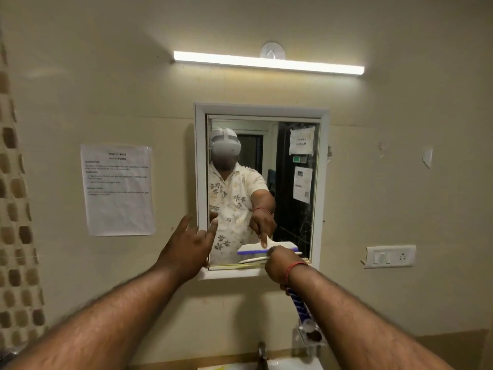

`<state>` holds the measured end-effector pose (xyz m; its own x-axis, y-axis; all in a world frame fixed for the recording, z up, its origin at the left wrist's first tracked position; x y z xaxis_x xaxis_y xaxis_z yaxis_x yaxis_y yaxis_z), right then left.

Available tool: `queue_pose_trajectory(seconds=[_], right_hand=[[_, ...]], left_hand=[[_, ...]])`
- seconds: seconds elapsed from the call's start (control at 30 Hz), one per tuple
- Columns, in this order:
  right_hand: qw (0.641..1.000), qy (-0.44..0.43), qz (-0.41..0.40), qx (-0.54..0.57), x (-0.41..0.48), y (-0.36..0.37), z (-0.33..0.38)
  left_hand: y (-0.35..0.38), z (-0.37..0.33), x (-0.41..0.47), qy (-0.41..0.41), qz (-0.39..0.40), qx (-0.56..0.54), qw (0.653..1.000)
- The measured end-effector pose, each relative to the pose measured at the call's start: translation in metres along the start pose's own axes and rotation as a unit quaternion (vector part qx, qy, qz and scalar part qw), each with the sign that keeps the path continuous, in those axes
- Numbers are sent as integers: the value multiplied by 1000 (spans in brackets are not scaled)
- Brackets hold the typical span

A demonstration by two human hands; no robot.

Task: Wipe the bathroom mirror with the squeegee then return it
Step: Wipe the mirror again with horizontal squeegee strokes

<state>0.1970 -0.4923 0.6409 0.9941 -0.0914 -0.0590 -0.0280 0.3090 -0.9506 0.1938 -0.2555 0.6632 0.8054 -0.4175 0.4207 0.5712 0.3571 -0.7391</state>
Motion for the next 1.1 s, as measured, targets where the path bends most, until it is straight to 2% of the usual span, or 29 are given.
queue_pose_trajectory(seconds=[0.1,0.2,0.37,0.43,0.53,0.67,0.87,1.1], right_hand=[[994,-6,-41,104,-8,-25,-5],[977,-50,-122,168,-18,-69,-6],[941,-122,-243,201,-37,-147,7],[928,-147,-280,196,-42,-173,14],[909,-166,-332,188,-43,-209,25],[893,-188,-371,174,-38,-238,40],[871,-186,-420,172,-27,-251,55],[866,-202,-415,194,-7,-254,52]], left_hand=[[-25,33,20,2,-95,4,995],[-61,67,46,9,-137,-3,991],[-114,103,88,16,-142,-12,990],[-132,112,102,-23,-145,-17,989],[-153,122,121,-87,-102,-16,991],[-164,133,135,-131,-62,-40,989],[-169,132,131,-128,-83,-62,986],[-169,128,128,-141,-75,-59,985]])
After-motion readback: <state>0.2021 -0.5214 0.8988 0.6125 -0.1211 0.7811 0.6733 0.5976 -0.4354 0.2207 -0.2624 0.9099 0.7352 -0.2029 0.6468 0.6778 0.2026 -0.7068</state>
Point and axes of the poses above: each hand's wrist, its own x-axis towards the middle knuckle, its own y-axis out of the palm, z = x × y, the point moved 4 cm from there along x, towards the middle knuckle, and after that the axes turned 5 degrees about z, right-handed, at the moved point
